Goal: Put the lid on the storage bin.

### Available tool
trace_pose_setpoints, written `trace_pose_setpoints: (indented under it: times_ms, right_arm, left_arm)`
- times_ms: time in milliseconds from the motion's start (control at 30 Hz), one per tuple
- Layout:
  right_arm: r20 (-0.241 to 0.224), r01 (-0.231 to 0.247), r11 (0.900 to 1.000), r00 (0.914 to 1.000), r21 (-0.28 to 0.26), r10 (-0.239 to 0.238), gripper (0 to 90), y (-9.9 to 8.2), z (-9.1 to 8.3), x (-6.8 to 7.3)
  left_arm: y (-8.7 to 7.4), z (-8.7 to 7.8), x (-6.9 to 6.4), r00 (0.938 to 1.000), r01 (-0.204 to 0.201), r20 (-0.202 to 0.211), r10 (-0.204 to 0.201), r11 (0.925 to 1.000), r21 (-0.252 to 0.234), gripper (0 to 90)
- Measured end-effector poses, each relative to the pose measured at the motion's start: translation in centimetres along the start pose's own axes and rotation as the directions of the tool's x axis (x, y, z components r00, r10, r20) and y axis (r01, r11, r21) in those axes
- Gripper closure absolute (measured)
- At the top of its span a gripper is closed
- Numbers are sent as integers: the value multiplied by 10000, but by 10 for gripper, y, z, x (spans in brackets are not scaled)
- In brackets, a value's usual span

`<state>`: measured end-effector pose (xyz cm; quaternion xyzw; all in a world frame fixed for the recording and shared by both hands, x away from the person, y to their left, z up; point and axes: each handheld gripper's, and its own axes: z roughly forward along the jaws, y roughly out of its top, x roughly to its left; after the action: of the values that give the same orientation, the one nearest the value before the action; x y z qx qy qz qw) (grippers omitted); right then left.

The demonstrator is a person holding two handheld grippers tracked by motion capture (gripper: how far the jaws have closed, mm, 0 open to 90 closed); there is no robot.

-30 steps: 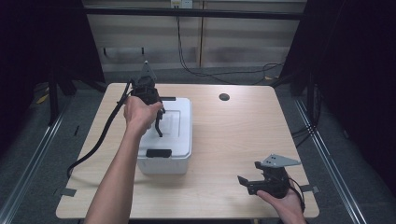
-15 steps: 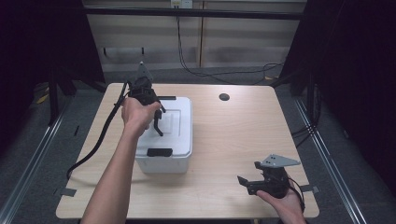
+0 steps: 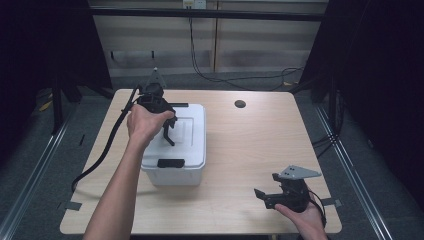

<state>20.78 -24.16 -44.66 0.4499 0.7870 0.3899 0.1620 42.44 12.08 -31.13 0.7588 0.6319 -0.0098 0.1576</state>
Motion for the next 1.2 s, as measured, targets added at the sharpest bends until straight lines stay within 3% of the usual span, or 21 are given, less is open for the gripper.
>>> trace_pose_setpoints:
  times_ms: [67, 100, 133, 167, 300, 400, 433, 533, 600, 733, 833, 1000, 1067, 1133, 1200]
  right_arm:
    - [8, 5, 10000, 10000, 8, -5, 144, 0, 0, 0]
    - [12, 10, 10000, 10000, 10, -10, 144, 0, 0, 0]
    - [12, 10, 10000, 10000, 10, -10, 144, 0, 0, 0]
    - [17, -9, 10000, 10000, 12, 9, 144, 0, 0, 0]
    - [20, -3, 10000, 10000, 36, 3, 144, 0, 0, 0]
    - [25, -5, 10000, 10000, 38, 5, 144, 0, 0, 0]
    - [39, -9, 10000, 10000, 45, 9, 144, 0, 0, 0]
    - [36, -39, 10000, 10000, 31, 39, 144, 0, 0, 0]
    - [37, -20, 10000, 10000, 53, 20, 144, 0, 0, 0]
    - [51, -46, 10000, 10000, 36, 46, 144, 0, 0, 0]
    - [51, 6, 10000, 10000, 63, -7, 144, 0, 0, 0]
    - [68, -35, 10000, 10000, 74, 34, 144, 0, 0, 0]
    - [69, -32, 10000, 10000, 72, 31, 144, 0, 0, 0]
    - [71, -11, 10000, 10000, 73, 10, 144, 0, 1, 0]
    - [72, -34, 10000, 10000, 78, 34, 144, 0, 1, 0]
  left_arm:
    - [0, -1, 0, 9996, -182, 194, 185, 9997, -145, 433]
    - [0, -2, 2, 9982, -325, 499, 335, 9992, -218, 401]
    - [0, -2, 2, 9982, -325, 499, 335, 9992, -218, 384]
    - [0, -3, 4, 9958, -514, 757, 520, 9986, -95, 374]
    - [-2, -7, 10, 9923, -659, 1035, 686, 9974, -293, 306]
    - [-3, -10, 12, 9925, -679, 990, 717, 9968, -412, 234]
    - [-5, -13, 13, 9866, -1110, 1135, 1170, 9921, -578, 203]
    - [-6, -17, 14, 9814, -1285, 1335, 1380, 9887, -778, 180]
    - [-8, -21, 15, 9707, -1674, 1558, 1828, 9801, -1064, 175]
    - [-13, -27, 18, 9522, -2438, 1564, 2626, 9612, -1294, 174]
    - [-18, -33, 21, 9388, -2692, 1705, 2994, 9462, -1795, 171]
    - [-25, -37, 22, 9372, -3108, 1060, 3324, 9334, -1792, 171]
    - [-28, -37, 24, 9291, -3317, 1021, 3553, 9231, -1946, 171]
    - [-32, -36, 27, 9173, -3488, 1247, 3782, 9142, -2063, 171]
    - [-36, -33, 29, 9172, -3528, 1183, 3805, 9134, -2028, 172]
